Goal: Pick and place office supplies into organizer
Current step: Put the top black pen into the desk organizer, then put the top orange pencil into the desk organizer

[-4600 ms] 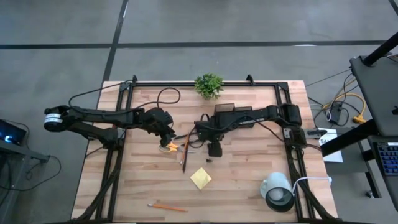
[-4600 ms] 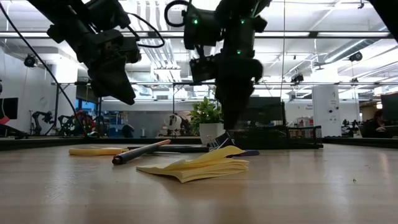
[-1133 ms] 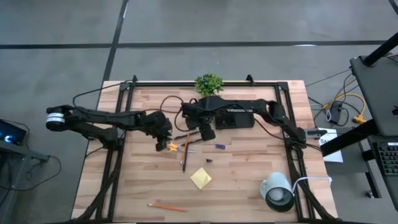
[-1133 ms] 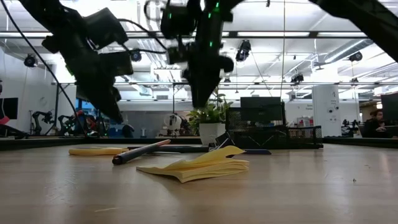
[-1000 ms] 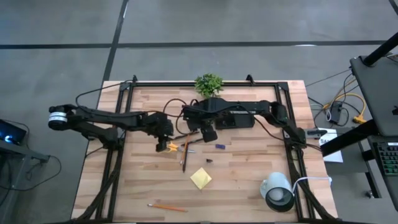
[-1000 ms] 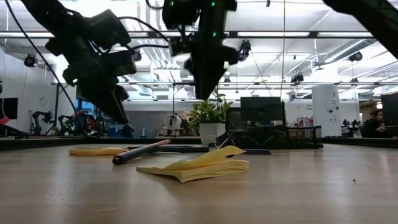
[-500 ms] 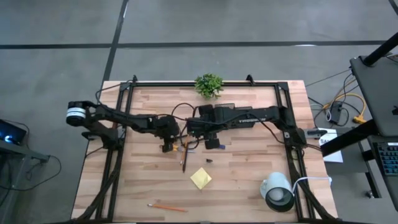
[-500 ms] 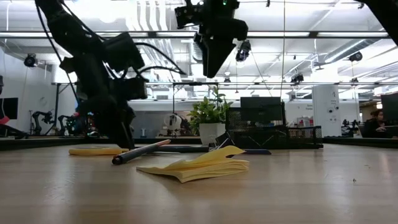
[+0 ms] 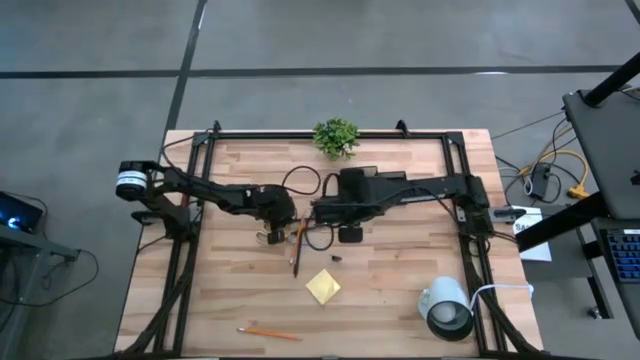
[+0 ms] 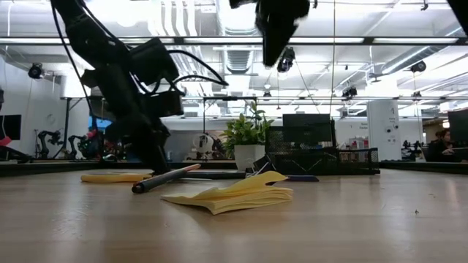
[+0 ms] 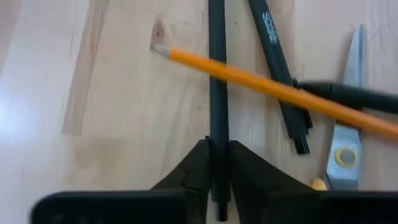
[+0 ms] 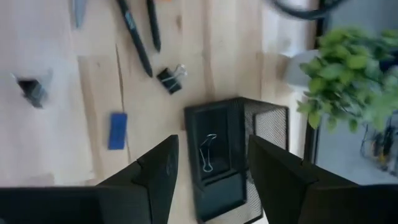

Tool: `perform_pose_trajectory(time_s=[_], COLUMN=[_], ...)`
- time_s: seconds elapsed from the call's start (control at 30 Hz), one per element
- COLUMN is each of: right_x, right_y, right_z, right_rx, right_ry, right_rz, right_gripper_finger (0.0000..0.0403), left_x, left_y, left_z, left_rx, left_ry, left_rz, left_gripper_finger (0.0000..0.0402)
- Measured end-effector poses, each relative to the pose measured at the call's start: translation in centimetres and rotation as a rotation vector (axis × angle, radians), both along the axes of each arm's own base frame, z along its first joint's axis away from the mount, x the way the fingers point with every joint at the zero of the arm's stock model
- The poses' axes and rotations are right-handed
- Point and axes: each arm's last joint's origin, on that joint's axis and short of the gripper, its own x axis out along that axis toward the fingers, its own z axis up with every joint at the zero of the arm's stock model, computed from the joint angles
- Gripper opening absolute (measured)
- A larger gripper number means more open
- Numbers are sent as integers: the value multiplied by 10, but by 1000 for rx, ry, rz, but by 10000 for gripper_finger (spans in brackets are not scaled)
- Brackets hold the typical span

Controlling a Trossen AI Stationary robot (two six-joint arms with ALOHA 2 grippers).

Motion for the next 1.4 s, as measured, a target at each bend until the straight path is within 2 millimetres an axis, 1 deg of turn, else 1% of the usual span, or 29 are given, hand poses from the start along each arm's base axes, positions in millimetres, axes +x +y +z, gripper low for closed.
perform_pose_trajectory(time_s=[0.03,0.1,0.17,0.2,0.3,0.4,0.43,0.5,0.57,0.7,0.73,0.77,0.8,0.83,0.9,0.97,1.03,1.1,1.2,1.33,1.4], right_x=[-5,-15,-28,-36,-59,-76,-80,-87,-90,-95,-96,-97,-98,-98,-99,-100,-101,-102,-102,-104,-105], right_y=[2,7,10,11,18,28,30,34,36,41,42,42,42,43,43,43,42,41,36,21,11], right_z=[8,21,36,44,64,77,80,83,80,68,64,60,57,53,45,38,33,30,26,25,25], right_rx=[-1,-8,-30,-48,-113,-152,-165,-176,-185,-192,-196,-200,-201,-203,-210,-215,-220,-226,-230,-185,-159], right_ry=[-32,-91,-160,-194,-282,-375,-394,-411,-406,-377,-365,-353,-348,-336,-312,-292,-281,-272,-267,-284,-302], right_rz=[-24,-79,-144,-175,-247,-258,-257,-244,-237,-228,-231,-235,-242,-243,-250,-257,-262,-269,-300,-421,-498], right_gripper_finger=[178,175,171,169,161,153,151,145,141,133,131,130,129,129,128,131,135,140,148,157,162], left_x=[3,6,8,10,16,17,18,27,30,40,41,42,41,40,39,34,31,28,29,30,30], left_y=[0,1,1,1,4,9,10,14,17,23,25,27,30,33,40,43,41,38,34,28,24], left_z=[-1,-1,4,7,30,56,66,97,123,169,180,187,187,181,160,137,125,118,115,116,115], left_rx=[2,-14,-25,-14,71,177,215,316,388,501,510,490,432,348,204,138,102,-5,-196,-346,-377], left_ry=[-5,-14,-15,-8,8,76,97,63,74,43,22,6,-1,2,27,87,89,72,28,0,2], left_rz=[-1,-16,-38,-50,-97,-151,-171,-192,-220,-262,-253,-244,-242,-236,-183,-134,-124,-76,84,386,553], left_gripper_finger=[18,17,16,9,6,3,4,8,8,5,4,4,4,3,3,2,0,8,36,88,111])
